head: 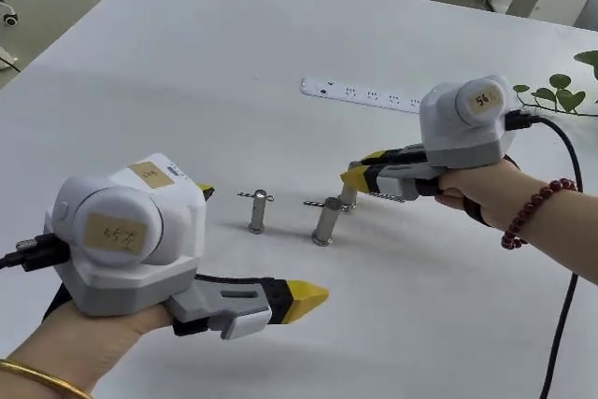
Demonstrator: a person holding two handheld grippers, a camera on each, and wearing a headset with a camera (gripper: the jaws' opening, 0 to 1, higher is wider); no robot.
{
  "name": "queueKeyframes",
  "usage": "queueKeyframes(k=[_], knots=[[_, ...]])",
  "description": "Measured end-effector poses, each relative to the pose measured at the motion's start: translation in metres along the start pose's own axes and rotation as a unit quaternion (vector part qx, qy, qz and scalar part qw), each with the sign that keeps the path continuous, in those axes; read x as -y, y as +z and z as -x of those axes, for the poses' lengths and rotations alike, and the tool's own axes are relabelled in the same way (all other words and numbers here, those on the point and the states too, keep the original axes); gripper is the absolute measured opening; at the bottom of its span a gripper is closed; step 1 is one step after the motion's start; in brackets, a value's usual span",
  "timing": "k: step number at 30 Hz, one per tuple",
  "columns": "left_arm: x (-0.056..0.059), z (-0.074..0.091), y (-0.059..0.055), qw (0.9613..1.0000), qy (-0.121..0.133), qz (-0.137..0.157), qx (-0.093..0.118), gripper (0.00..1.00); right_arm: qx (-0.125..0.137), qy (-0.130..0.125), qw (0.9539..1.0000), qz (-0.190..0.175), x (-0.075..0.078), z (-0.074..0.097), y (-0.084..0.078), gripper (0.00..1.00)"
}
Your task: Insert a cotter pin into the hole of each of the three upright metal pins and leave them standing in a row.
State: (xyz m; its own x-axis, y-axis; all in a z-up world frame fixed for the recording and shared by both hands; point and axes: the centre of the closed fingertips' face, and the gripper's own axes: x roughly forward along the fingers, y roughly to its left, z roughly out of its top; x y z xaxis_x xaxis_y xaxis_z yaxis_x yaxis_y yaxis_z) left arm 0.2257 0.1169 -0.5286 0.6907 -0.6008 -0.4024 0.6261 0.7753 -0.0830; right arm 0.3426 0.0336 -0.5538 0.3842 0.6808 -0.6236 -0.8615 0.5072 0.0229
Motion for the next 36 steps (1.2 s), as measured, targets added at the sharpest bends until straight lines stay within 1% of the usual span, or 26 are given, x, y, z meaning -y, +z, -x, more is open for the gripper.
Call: queueKeyframes(k=[7, 12, 16, 20, 28, 36], knots=[[0.001, 0.001, 0.0, 1.0, -0.002, -0.002, 0.0, 0.99, -0.006, -0.005, 1.0, -0.004, -0.001, 0.014, -0.014, 0.07], [0.0, 0.002, 0.001, 1.0, -0.001, -0.001, 0.001, 0.99, -0.005, -0.006, 0.9999, -0.009, -0.004, 0.024, -0.021, 0.07], [0.001, 0.002, 0.002, 1.0, -0.002, -0.002, 0.001, 0.99, -0.007, -0.003, 0.9999, -0.008, -0.011, 0.031, -0.028, 0.07], [0.001, 0.002, 0.001, 1.0, -0.004, -0.003, 0.0, 0.99, -0.004, 0.002, 0.9999, -0.01, -0.016, 0.035, -0.031, 0.07], [0.0, 0.003, 0.001, 1.0, -0.004, -0.005, 0.0, 0.99, -0.005, 0.019, 0.9998, 0.002, -0.035, 0.042, -0.038, 0.07], [0.003, 0.003, 0.0, 0.9999, -0.008, -0.007, -0.001, 0.99, -0.001, 0.043, 0.999, 0.01, -0.061, 0.042, -0.04, 0.07]])
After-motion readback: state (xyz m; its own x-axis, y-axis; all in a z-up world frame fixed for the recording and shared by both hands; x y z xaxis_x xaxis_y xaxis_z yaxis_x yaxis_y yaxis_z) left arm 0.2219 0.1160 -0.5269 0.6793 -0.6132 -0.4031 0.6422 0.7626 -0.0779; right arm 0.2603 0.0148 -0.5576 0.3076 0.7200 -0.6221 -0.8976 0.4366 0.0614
